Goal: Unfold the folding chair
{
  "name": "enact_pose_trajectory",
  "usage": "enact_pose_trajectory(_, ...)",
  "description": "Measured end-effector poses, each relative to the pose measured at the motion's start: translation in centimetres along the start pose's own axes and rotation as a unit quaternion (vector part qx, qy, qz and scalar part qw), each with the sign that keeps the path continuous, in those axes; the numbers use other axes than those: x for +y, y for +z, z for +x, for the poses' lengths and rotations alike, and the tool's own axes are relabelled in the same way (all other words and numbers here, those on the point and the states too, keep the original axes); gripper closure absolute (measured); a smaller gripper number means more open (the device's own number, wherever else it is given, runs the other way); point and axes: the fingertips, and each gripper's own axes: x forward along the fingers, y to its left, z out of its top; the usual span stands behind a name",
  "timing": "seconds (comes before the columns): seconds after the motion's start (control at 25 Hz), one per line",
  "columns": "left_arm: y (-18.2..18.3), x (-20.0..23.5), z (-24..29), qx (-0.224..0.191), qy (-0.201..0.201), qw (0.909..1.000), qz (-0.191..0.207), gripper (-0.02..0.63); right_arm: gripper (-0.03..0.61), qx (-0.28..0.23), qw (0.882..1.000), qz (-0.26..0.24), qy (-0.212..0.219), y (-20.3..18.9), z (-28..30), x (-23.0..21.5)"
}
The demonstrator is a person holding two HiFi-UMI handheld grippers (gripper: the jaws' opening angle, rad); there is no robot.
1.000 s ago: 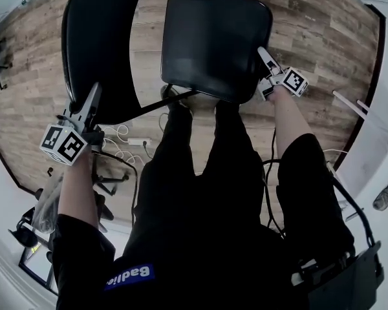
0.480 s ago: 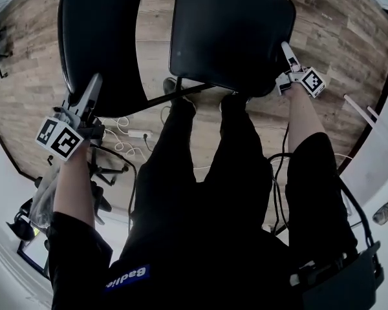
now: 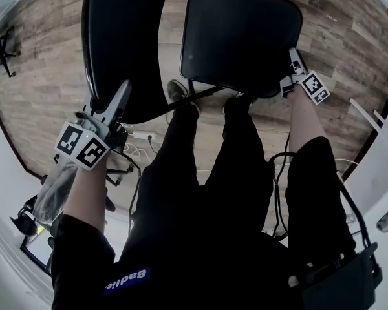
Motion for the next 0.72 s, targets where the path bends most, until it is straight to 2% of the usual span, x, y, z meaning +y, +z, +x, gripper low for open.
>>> enact_pose_trajectory(0.12,0.1,-0.4,0.2,0.009,0.027,0.9996,0.007,0.502,0.441,0.019,1.000,-0.015,-0.018,0.5,-0.2,0.1)
enact_pose_trajectory(0.24,0.4,0.6,-0.6,0.019,0.042,0.9989,0.001,0.512,0.452,0.046,0.998,-0.024,-0.025,0.4,-0.6,2.5)
enact_pose_trajectory(0.28,0.8,1.1,-0.9,0.021,0.041,0.9989,0.000,0.512,0.403,0.057,0.998,-0.026,-0.023,0.1,-1.0,4.1)
enact_pose_trajectory(0.36,1.3,1.6,-1.2,0.030,0.042,0.9987,0.002,0.510,0.379,0.078,0.996,-0.032,-0.015,-0.8,-2.4,7.4)
enact_pose_trajectory(0.52,0.8,0.8,0.5,0.032,0.055,0.9979,0.012,0.423,0.370,0.091,0.995,-0.048,0.011,-1.0,-7.5,11.5)
enact_pose_trajectory(0.6,0.9,0.2,-0.2,0.041,0.064,0.9970,0.014,0.416,0.370,0.112,0.992,-0.045,0.018,-2.3,-11.4,14.0)
enact_pose_trajectory(0.72,1.5,0.0,-4.2,0.047,0.078,0.9958,0.003,0.416,0.370,0.147,0.988,-0.035,0.022,-6.1,-17.7,18.8)
